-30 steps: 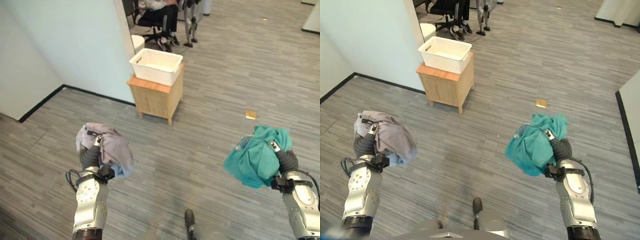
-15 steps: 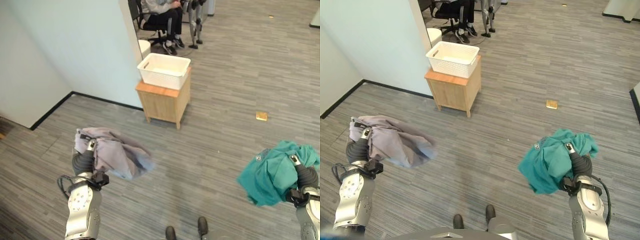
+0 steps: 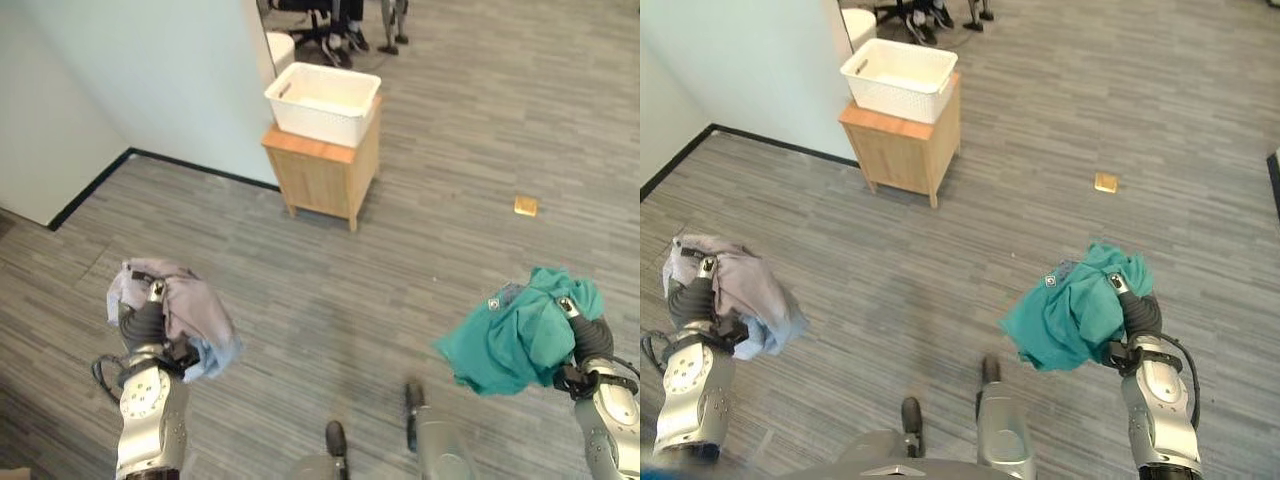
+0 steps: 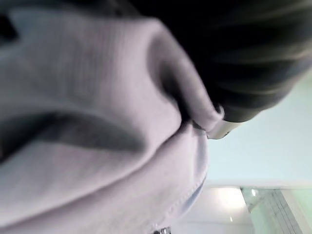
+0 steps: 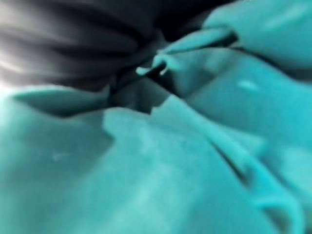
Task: Pick up bed clothes into laundry basket.
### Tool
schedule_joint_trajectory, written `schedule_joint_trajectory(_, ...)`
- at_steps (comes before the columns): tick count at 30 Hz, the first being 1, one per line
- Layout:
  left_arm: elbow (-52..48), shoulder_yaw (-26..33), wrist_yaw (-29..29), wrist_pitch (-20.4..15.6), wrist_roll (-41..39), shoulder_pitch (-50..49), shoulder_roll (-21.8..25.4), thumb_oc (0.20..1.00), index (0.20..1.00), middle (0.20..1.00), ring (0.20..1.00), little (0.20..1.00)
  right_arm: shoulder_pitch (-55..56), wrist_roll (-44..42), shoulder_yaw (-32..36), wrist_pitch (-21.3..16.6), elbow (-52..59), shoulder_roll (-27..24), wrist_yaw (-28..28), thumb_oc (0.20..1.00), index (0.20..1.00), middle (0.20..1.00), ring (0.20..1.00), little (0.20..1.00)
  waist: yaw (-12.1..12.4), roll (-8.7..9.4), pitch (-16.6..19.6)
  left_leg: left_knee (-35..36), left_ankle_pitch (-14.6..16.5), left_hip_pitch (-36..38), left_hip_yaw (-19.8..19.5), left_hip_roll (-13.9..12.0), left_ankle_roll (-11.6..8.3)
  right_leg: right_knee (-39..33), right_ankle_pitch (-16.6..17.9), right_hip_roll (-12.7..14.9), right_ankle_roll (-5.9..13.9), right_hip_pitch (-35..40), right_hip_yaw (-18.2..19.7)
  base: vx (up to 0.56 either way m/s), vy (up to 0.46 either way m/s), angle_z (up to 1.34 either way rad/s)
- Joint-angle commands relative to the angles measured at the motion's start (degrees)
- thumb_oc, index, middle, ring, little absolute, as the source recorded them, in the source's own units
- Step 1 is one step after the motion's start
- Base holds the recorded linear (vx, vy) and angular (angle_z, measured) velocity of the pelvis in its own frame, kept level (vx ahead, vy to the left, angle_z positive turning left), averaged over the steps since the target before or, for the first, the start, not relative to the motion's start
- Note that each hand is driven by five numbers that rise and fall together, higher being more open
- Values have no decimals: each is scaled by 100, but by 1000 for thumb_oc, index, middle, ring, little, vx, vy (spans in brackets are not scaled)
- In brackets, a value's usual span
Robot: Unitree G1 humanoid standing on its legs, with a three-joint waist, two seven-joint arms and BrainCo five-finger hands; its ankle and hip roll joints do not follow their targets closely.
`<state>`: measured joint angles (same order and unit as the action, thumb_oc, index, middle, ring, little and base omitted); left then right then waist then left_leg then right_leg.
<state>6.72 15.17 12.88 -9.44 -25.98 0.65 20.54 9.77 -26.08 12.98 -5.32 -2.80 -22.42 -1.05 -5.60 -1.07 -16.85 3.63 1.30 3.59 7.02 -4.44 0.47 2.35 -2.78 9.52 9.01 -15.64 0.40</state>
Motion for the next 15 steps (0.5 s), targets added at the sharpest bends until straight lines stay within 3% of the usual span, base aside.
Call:
schedule_joint_trajectory(1, -342, 13, -141, -576, -30, 214, 443, 200, 200, 200, 200, 200, -210, 57, 79, -451, 269, -156, -24, 200, 200, 200, 200, 200, -397, 210, 495, -55, 649, 1484, -270, -523, -589, 232, 1001, -308, 22, 69, -232, 617, -423, 48)
schedule_joint_trajectory(3, -334, -64, -205, -579, -158, 185, 334, 200, 200, 200, 200, 200, -295, -32, -9, -451, 244, -240, -36, 200, 200, 200, 200, 200, -426, 171, 599, -849, -19, 1305, -291, -939, -711, 487, 781, -663, -225, 258, -222, 486, -484, 26)
schedule_joint_trajectory(4, -313, -131, -263, -531, -384, 231, 181, 200, 200, 200, 200, 200, -399, -294, -102, -564, 267, -299, 37, 200, 200, 200, 200, 200, -331, 321, 550, -2885, -852, 445, -481, -1092, -596, 393, 686, -795, -622, 667, -298, 463, -678, 9)
schedule_joint_trajectory(6, -418, -296, -364, -492, -405, 268, 197, 200, 200, 200, 200, 200, -414, -344, -120, -560, 276, -426, -22, 200, 200, 200, 200, 200, -106, 580, 308, -4240, -623, -379, -663, -847, -267, 308, 459, -806, -902, 1089, -228, 319, -523, 13)
schedule_joint_trajectory(7, -419, -298, -363, -491, -405, 277, 203, 200, 200, 200, 200, 200, -422, -346, -115, -563, 271, -421, -20, 200, 200, 200, 200, 200, -116, 598, 307, -4262, -640, -418, -676, -825, -256, 298, 482, -784, -901, 1075, -237, 297, -311, 4)
schedule_joint_trajectory(8, -431, -434, -386, -442, -379, 295, 160, 200, 200, 200, 200, 200, -524, -294, -116, -506, 229, -563, -113, 200, 200, 200, 200, 200, 49, 641, 175, -4386, -336, -961, -604, -506, -241, 227, 348, -803, -944, 1406, -200, 210, -171, -8)
schedule_joint_trajectory(9, -430, -436, -386, -443, -378, 303, 158, 200, 200, 200, 200, 200, -529, -295, -111, -504, 228, -565, -114, 200, 200, 200, 200, 200, 50, 658, 179, -4368, -363, -970, -592, -482, -228, 215, 367, -778, -939, 1395, -195, 478, -252, -9)
schedule_joint_trajectory(11, -352, -506, -430, -466, -513, 308, 74, 200, 200, 200, 200, 200, -588, -354, -92, -501, 275, -619, -49, 200, 200, 200, 200, 200, 217, 656, 210, -3721, -128, -1555, -185, -220, -269, 108, 196, -745, -902, 1813, -164, 404, -101, 9)
schedule_joint_trajectory(12, -351, -507, -431, -467, -515, 310, 75, 200, 200, 200, 200, 200, -588, -356, -89, -501, 275, -618, -48, 200, 200, 200, 200, 200, 221, 677, 223, -3672, -173, -1553, -166, -196, -259, 100, 216, -720, -899, 1795, -157, 419, -20, 3)
schedule_joint_trajectory(14, -295, -494, -460, -486, -531, 185, 77, 200, 200, 200, 200, 200, -548, -262, -140, -488, 309, -593, -9, 200, 200, 200, 200, 200, 425, 576, 317, -2426, -292, -1799, 6, 43, -236, -12, 50, -803, -849, 2068, -67, 433, 25, -14)
schedule_joint_trajectory(15, -294, -498, -461, -488, -531, 177, 73, 200, 200, 200, 200, 200, -538, -258, -141, -488, 311, -595, -10, 200, 200, 200, 200, 200, 432, 600, 324, -2343, -308, -1739, 29, 77, -229, -23, 38, -770, -841, 2089, -57, 510, 77, -42)
